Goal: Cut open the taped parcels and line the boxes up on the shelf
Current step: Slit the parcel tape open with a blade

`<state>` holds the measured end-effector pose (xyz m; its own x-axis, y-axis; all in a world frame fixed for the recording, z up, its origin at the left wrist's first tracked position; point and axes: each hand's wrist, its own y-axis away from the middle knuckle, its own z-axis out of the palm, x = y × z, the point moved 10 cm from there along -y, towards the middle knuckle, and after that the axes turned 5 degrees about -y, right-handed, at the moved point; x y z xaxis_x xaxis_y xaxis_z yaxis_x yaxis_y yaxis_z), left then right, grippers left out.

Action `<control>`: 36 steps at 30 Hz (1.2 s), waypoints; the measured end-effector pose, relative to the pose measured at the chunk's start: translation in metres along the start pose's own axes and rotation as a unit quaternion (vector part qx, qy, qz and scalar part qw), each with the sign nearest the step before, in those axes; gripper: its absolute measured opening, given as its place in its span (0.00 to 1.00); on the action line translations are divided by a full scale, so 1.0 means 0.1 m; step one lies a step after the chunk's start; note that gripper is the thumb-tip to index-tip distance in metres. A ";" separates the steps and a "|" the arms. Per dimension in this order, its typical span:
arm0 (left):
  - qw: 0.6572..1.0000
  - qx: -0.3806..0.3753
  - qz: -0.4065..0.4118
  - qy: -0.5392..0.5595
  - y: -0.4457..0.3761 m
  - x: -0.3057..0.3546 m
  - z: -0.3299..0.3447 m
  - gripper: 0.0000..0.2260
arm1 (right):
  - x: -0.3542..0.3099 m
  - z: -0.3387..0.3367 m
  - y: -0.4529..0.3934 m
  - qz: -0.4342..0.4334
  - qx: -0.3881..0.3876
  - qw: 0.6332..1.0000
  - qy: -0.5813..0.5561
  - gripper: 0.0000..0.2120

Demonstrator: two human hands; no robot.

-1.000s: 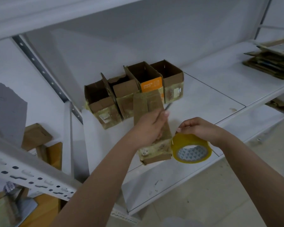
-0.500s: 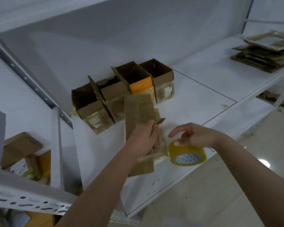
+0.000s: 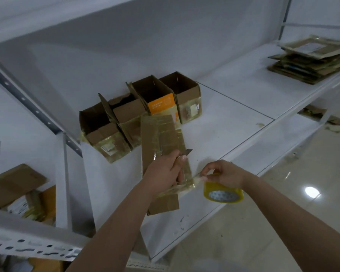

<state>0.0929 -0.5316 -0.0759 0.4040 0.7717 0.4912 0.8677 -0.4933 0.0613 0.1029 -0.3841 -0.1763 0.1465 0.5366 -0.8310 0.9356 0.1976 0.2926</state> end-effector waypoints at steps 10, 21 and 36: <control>0.976 -0.160 -0.026 -0.143 0.09 0.11 0.24 0.20 | -0.28 -0.27 0.18 -0.020 0.028 0.997 0.069 0.06; 0.948 -0.176 -0.050 -0.259 0.04 0.18 0.36 0.17 | -0.22 -0.33 0.29 0.011 0.095 0.990 0.100 0.06; 0.936 0.042 -0.148 -0.317 0.13 0.10 0.20 0.21 | -0.07 -0.46 0.31 0.011 0.137 0.989 -0.054 0.07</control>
<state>0.1141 -0.5223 -0.0871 0.2106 0.9658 -0.1514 0.9776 -0.2083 0.0311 0.1159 -0.3437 -0.1397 0.1872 0.4442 -0.8762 0.9816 -0.0501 0.1843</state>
